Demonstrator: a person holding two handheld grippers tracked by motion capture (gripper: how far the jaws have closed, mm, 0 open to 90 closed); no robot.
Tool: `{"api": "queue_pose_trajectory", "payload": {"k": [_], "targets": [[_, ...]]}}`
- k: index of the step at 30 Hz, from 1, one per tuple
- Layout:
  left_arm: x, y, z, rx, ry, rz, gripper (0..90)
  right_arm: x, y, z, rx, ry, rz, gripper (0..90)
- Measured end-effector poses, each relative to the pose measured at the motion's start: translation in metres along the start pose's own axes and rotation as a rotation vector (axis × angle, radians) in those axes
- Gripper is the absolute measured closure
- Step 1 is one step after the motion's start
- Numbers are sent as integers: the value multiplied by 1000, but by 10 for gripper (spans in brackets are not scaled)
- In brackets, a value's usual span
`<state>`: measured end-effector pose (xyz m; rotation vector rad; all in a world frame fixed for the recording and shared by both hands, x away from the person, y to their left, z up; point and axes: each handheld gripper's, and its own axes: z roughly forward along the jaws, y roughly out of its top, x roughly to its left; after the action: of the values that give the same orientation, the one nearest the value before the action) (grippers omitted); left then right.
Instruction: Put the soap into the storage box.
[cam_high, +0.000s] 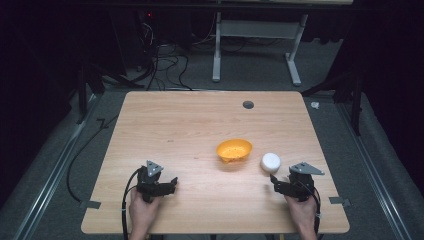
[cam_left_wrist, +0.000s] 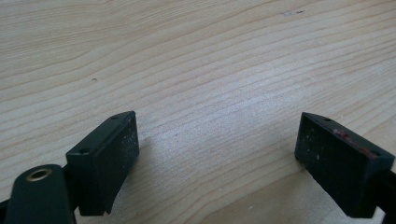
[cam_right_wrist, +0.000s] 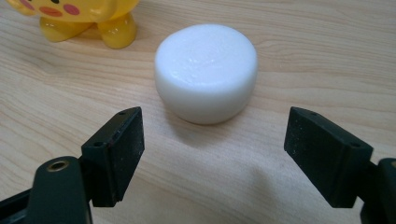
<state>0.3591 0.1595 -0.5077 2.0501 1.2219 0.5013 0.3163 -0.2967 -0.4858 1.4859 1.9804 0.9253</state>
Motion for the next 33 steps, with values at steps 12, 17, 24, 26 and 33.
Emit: {"api": "queue_pose_trajectory", "payload": {"k": [12,17,24,26,33], "targets": [[0,0,0,0,0,0,139,4,13,8,-24,9,-4,198],[0,0,0,0,0,0,139,7,21,10,-38,-6,-22,164],[0,0,0,0,0,0,140,8,30,18,-35,0,-27,148],[0,0,0,0,0,0,139,9,33,21,-12,2,-28,149],[0,0,0,0,0,-1,139,7,40,30,16,-10,-24,149]]}}
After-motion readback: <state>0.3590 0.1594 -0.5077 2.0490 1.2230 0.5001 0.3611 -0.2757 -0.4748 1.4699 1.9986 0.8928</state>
